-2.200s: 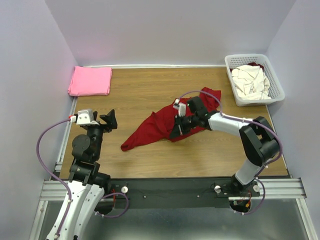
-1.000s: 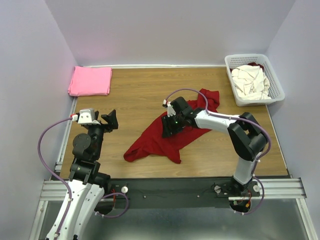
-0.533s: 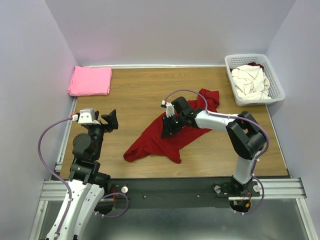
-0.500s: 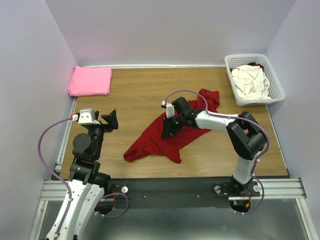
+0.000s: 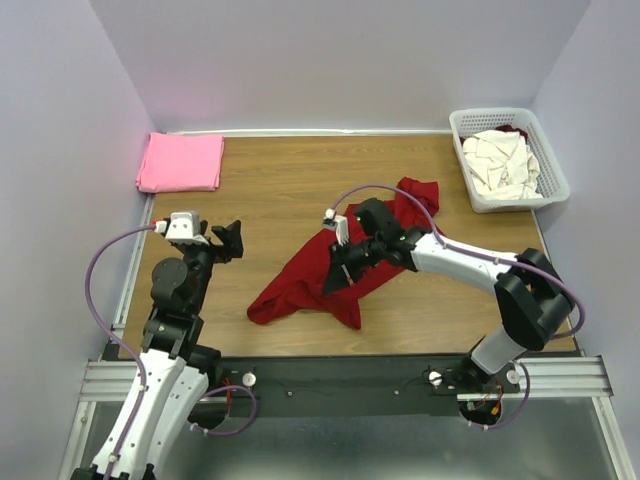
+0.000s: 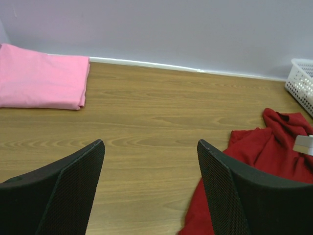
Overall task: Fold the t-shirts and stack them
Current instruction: Flatten the tshirt out
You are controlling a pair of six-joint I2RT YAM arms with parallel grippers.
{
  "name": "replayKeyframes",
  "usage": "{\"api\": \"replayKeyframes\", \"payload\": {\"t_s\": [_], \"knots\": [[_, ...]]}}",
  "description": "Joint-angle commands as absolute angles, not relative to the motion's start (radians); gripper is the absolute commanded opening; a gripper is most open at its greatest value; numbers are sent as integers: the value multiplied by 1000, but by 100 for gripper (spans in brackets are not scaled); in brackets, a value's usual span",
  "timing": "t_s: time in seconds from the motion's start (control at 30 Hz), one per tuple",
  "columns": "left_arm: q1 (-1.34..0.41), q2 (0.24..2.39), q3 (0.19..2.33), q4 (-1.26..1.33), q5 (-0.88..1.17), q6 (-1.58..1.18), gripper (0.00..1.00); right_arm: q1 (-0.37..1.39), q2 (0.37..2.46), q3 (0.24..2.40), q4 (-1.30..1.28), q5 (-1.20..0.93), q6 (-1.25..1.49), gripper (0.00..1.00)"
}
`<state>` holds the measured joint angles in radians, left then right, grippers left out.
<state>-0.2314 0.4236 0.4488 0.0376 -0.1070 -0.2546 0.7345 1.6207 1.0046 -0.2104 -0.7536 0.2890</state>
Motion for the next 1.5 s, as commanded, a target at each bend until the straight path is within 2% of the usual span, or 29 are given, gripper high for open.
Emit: {"api": "replayKeyframes", "payload": {"t_s": [0.0, 0.17, 0.33, 0.57, 0.77, 1.17, 1.27, 1.33, 1.4, 1.47], "knots": [[-235, 477, 476, 63, -14, -259, 84, 814, 1552, 973, -323, -859, 273, 1], [-238, 577, 514, 31, 109, -291, 81, 867, 1496, 956, -400, -784, 268, 1], [-279, 794, 595, -52, 222, -328, 77, 870, 1496, 965, -416, -764, 253, 1], [-431, 1092, 670, -146, 149, -308, 80, 884, 1520, 976, -422, -747, 235, 1], [-483, 1254, 724, -183, 74, -302, 81, 887, 1522, 980, -422, -741, 229, 1], [-569, 1516, 805, -175, 80, -316, 79, 888, 1562, 1008, -422, -730, 213, 1], [-571, 1600, 828, -179, 45, -328, 74, 890, 1572, 1015, -422, -733, 210, 1], [-569, 1624, 853, -172, 34, -328, 61, 890, 1575, 1022, -422, -735, 209, 1], [-568, 1666, 891, -163, 8, -319, 41, 890, 1583, 1026, -420, -735, 203, 1], [-563, 1719, 929, -167, -31, -305, 27, 890, 1592, 1034, -420, -735, 198, 1]]}}
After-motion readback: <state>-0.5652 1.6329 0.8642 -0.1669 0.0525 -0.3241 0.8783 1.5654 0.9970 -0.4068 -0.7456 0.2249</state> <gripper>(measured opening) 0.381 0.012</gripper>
